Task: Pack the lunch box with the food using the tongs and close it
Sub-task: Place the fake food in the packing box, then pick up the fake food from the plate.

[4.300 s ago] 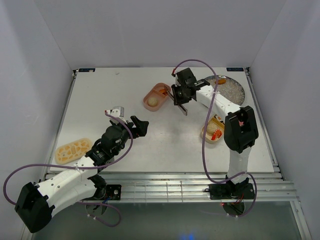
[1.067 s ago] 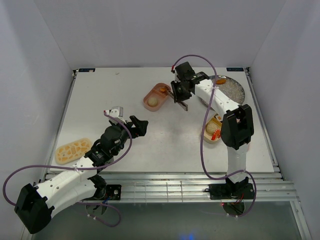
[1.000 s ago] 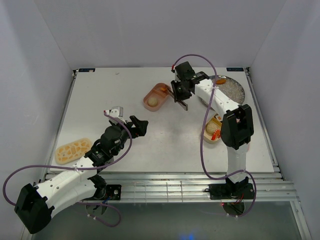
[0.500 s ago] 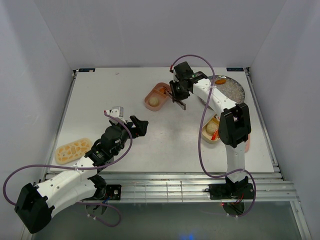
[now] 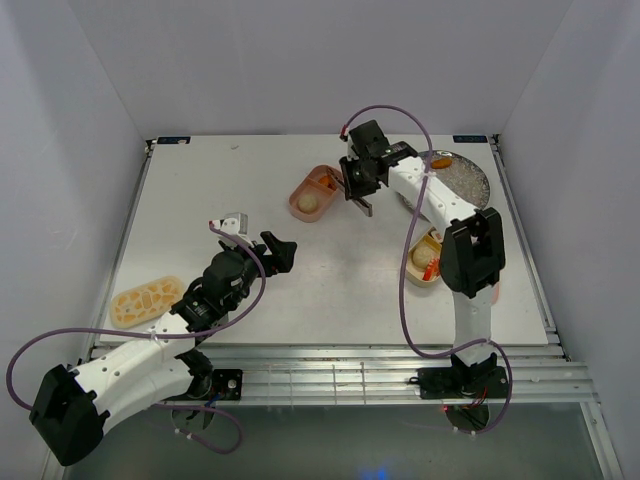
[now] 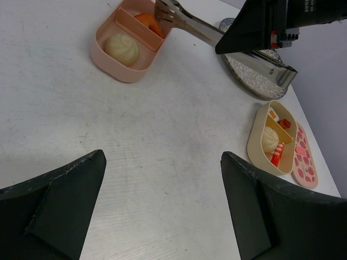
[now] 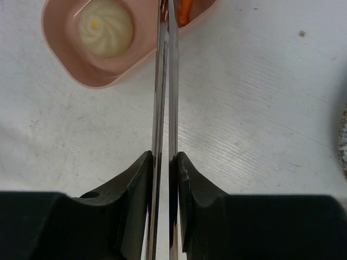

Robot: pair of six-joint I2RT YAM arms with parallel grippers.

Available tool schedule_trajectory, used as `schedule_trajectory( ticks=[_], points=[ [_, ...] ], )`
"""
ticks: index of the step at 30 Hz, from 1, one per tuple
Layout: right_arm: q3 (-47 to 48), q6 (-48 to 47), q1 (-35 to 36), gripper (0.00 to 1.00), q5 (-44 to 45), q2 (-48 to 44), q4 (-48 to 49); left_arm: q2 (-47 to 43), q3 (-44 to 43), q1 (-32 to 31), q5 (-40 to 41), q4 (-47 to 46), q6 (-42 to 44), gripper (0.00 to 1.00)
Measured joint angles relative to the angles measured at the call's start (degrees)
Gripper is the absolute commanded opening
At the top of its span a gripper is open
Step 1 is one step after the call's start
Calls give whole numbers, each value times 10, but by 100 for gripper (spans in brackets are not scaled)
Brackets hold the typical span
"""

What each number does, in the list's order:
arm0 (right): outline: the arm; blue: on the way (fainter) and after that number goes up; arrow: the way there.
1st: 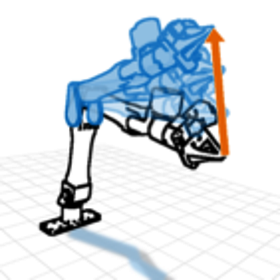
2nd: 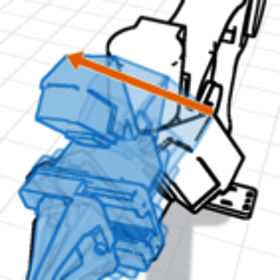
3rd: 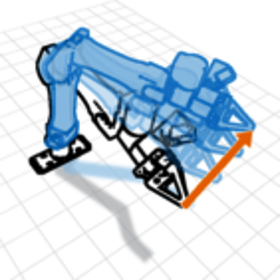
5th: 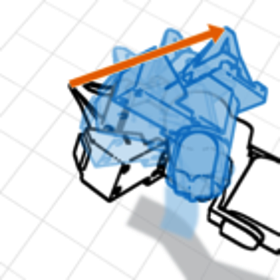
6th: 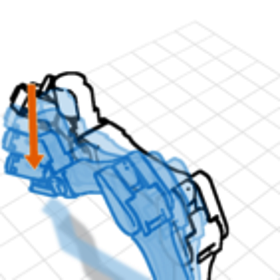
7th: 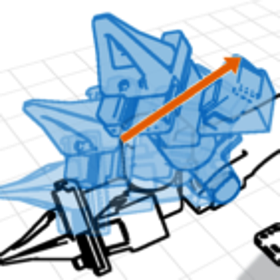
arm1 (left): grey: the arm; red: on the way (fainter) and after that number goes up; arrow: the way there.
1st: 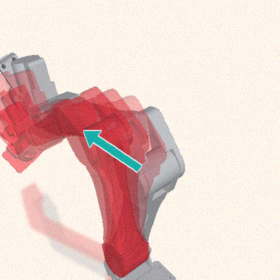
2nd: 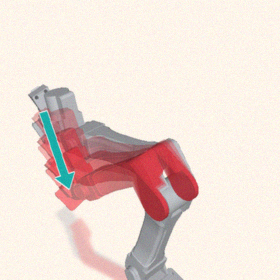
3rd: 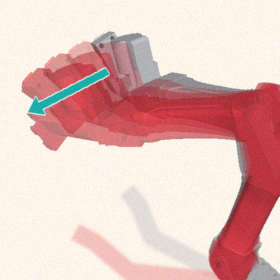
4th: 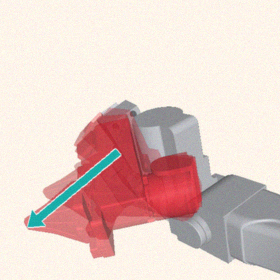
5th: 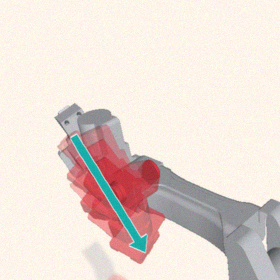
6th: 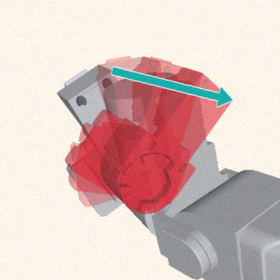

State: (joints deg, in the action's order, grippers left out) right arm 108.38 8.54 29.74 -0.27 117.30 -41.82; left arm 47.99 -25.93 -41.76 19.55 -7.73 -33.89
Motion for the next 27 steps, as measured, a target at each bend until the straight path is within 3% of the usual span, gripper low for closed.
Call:
schedule_trajectory(
  ticks=[6, 13, 17, 27],
  points=[
    [-29, -2, -24, 29, 36, -58, 3, 2, 0, 0, 0, 0, 0, 98],
    [-111, 0, -144, 31, 79, -132, 23, 2, 0, 0, 0, 0, 0, 98],
    [-152, 17, -208, 38, 103, -137, 40, 2, 0, 0, -1, 0, 0, 98],
    [-164, 132, -214, 39, 157, -113, 88, 3, 0, 0, -8, 0, -1, 98]
  ],
)
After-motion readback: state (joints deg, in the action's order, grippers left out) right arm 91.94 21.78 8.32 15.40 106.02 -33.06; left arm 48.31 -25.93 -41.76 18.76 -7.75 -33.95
